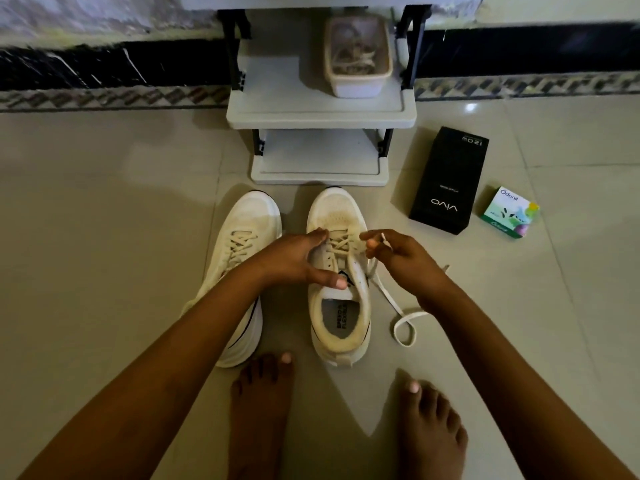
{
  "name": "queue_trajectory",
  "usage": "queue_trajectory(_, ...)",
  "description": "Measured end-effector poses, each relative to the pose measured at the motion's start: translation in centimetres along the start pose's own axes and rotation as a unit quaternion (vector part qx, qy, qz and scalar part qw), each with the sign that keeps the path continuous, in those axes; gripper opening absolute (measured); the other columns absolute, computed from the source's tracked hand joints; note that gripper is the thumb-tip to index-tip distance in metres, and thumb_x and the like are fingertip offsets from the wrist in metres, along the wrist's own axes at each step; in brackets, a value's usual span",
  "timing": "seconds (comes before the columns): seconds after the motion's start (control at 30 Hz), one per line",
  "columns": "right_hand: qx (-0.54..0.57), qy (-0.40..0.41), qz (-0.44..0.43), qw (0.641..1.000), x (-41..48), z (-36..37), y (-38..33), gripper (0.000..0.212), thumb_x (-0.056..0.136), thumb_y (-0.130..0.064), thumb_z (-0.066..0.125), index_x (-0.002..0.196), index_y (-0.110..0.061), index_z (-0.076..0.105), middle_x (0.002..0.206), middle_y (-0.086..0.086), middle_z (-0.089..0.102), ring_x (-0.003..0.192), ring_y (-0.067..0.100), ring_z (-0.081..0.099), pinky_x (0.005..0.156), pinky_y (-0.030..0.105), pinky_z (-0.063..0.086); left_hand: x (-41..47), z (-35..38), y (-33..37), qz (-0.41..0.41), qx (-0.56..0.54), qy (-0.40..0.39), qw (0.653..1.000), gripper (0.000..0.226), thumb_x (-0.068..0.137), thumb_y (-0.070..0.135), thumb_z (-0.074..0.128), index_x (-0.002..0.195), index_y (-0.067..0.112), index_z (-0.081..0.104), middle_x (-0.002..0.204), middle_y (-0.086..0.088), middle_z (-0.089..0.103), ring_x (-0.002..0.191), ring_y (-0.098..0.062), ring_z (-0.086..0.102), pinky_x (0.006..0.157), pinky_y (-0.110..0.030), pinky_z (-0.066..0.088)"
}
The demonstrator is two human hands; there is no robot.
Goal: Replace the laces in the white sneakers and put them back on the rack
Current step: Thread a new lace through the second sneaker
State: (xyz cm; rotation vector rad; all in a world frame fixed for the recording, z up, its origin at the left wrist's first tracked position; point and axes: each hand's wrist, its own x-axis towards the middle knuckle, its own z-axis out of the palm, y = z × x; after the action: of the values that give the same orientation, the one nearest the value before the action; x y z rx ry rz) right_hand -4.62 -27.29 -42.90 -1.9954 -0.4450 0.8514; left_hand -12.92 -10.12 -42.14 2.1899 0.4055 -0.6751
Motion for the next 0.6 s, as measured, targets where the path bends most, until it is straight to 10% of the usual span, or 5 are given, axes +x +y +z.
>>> queue_trajectory(0.17, -0.203, -0.103, 0.084, 0.97, 0.2, -1.6, 0.4, 0.021, 0.093, -0.022, 0.054, 0.079, -0.011, 0.066, 0.083, 0.001, 0.062, 0.078, 0.013, 0.054, 0.07, 0.024, 0.039, 0.0, -0.3, -0.1, -0.003, 0.003, -0.004, 1.0, 0.094, 0.075, 0.049, 0.071, 0.15, 0.024, 0.018, 0.153, 0.0, 0.03, 0.136, -0.02, 0.035, 0.104, -0.027, 0.03)
queue_trajectory(0.33, -0.39, -0.103, 0.128, 0.906, 1.0, -1.4, 1.0, 0.031, 0.09, -0.039, 0.058, 0.097, -0.011, 0.068, 0.092, 0.002, 0.063, 0.082, 0.014, 0.054, 0.071, 0.024, 0.04, 0.1, -0.1, -0.3, -0.002, -0.004, 0.003, 1.0, 0.094, 0.075, 0.048, 0.071, 0.149, 0.024, 0.018, 0.153, 0.0, 0.03, 0.136, -0.02, 0.034, 0.101, -0.025, 0.029)
queue_trajectory(0.43, -0.313, 0.02, 0.027, 0.949, 1.1, -0.7, 1.6, 0.032, 0.091, -0.034, 0.058, 0.115, -0.013, 0.06, 0.114, 0.003, 0.061, 0.101, 0.019, 0.057, 0.078, 0.024, 0.04, 0.2, -0.1, -0.4, 0.0, -0.01, 0.002, 1.0, 0.095, 0.075, 0.047, 0.071, 0.15, 0.025, 0.017, 0.152, 0.001, 0.031, 0.136, -0.019, 0.035, 0.097, -0.022, 0.028)
queue_trajectory(0.6, -0.277, 0.002, -0.029, 0.96, 1.9, 1.1, 1.7, 0.017, 0.093, -0.02, 0.055, 0.105, -0.008, 0.058, 0.111, 0.011, 0.056, 0.096, 0.021, 0.053, 0.074, 0.023, 0.035, 0.2, 0.0, -0.5, 0.004, 0.007, 0.004, 1.0, 0.095, 0.076, 0.048, 0.071, 0.15, 0.024, 0.016, 0.155, 0.001, 0.025, 0.138, -0.019, 0.03, 0.099, -0.022, 0.027)
